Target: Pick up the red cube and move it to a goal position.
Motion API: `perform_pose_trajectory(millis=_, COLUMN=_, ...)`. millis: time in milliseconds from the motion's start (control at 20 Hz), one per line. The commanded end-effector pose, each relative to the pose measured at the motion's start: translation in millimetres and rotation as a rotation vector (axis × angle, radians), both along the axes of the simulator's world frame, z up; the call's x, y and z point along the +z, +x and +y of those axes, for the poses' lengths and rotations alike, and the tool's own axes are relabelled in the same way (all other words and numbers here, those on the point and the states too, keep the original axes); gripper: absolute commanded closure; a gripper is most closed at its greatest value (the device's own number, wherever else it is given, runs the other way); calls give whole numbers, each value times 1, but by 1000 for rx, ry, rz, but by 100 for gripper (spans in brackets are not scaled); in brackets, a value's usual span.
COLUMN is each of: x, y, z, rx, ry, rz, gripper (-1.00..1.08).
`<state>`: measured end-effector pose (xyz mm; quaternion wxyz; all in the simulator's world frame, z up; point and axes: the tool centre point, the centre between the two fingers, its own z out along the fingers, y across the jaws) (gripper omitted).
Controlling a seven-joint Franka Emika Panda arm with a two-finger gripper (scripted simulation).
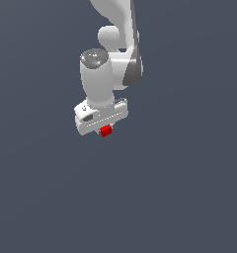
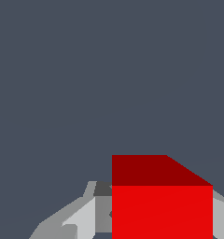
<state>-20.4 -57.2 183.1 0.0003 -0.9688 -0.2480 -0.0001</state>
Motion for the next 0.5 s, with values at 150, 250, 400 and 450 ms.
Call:
perform_pose_trajectory(millis=150, x=53, y=20, z=4, rx=0, ry=0, rz=0, gripper=108)
perform_pose_trajectory(millis=250, x=72, y=27, z=5, rx=0, ry=0, rz=0, gripper=108)
perform_pose_trajectory(millis=400, x=98, y=38, z=7, rx=0, ry=0, rz=0, gripper=108)
perform_pose_trajectory(millis=450, x=107, y=41, z=7, rx=0, ry=0, rz=0, gripper=108)
